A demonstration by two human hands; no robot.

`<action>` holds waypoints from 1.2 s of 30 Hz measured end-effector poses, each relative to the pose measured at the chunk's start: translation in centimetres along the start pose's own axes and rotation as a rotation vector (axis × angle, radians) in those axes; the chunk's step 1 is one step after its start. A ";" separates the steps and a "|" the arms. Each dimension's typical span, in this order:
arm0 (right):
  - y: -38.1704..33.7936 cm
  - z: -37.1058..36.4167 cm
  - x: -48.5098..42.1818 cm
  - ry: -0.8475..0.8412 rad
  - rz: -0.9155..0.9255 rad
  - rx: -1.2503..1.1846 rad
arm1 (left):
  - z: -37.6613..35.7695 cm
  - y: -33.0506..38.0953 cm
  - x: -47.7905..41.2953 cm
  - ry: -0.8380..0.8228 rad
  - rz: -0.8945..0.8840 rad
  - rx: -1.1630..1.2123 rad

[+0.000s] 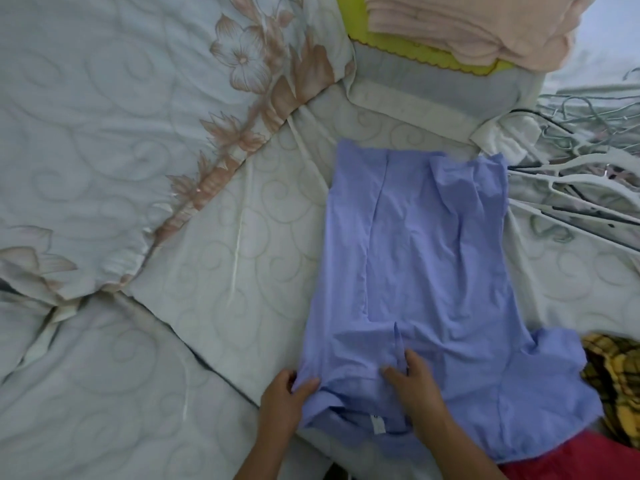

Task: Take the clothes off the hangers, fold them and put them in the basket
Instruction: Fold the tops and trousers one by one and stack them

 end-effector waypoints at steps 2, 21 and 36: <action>0.7 -0.2 -0.2 -0.012 0.002 0.045 | 0.8 -0.6 -0.4 0.033 -0.024 0.018; 3.2 0.2 1.3 -0.012 0.034 -0.092 | -5.7 1.9 3.1 -0.323 -0.768 -0.846; 10.3 20.1 0.0 0.785 -0.241 0.226 | -10.6 6.7 2.1 -0.274 -0.522 -0.668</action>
Point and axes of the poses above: each hand's wrist, its own x-axis away from the middle knuckle, its own z-axis out of the back of the hand, y = z × x, the point moved 4 cm from there along -x, towards the middle knuckle, and after that the axes turned 9 degrees about x, right-handed, at the moved point
